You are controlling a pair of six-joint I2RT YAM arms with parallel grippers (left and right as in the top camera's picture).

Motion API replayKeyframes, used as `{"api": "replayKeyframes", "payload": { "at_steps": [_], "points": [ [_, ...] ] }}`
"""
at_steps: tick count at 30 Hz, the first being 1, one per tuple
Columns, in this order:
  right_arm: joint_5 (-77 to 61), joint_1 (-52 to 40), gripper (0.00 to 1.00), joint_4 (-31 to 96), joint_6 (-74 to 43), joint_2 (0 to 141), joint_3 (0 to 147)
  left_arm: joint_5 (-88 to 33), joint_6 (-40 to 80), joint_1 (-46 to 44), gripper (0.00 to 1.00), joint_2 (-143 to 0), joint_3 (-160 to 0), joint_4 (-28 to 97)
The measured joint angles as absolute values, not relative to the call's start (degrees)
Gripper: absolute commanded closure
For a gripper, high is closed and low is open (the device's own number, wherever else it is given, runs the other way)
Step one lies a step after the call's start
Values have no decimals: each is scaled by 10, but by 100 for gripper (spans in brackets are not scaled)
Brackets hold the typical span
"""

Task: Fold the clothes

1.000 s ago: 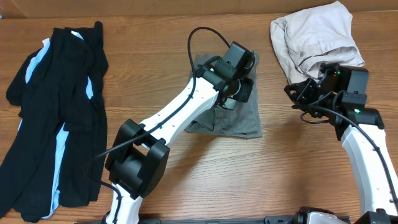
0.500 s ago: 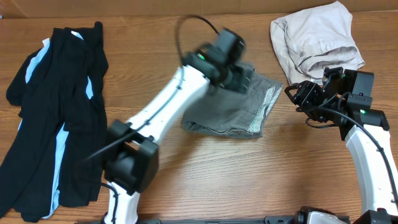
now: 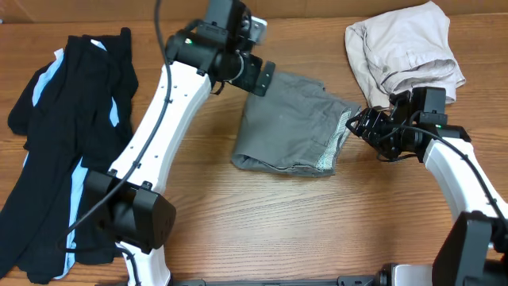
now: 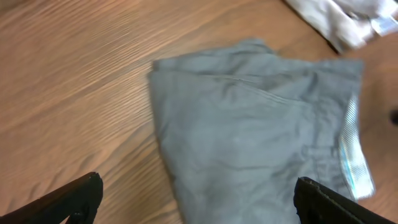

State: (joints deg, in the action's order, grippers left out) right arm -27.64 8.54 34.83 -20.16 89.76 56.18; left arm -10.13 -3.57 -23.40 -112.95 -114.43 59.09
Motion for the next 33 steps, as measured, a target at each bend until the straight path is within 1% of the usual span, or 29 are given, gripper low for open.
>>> {"api": "replayKeyframes", "payload": {
  "at_steps": [6, 9, 13, 22, 31, 33],
  "points": [
    [-276, 176, 1, 372, -209, 897, 562, -105, -79, -308, 0, -1150, -1144, 567],
    [-274, 222, 0, 388, -207, 898, 562, -97, -86, -351, 0, -1177, -1144, 550],
    [-270, 252, 0, 401, -207, 898, 562, -72, -86, -406, 0, -1228, -1144, 523],
    [-270, 258, 0, 402, -203, 897, 562, 12, -33, -485, 0, -1311, -1144, 498],
    [-270, 258, 0, 407, -196, 897, 562, 38, 6, -493, 0, -1342, -1144, 496],
    [-270, 258, 0, 407, -195, 897, 562, 38, 12, -493, 4, -1344, -1144, 492]
  ]
}}
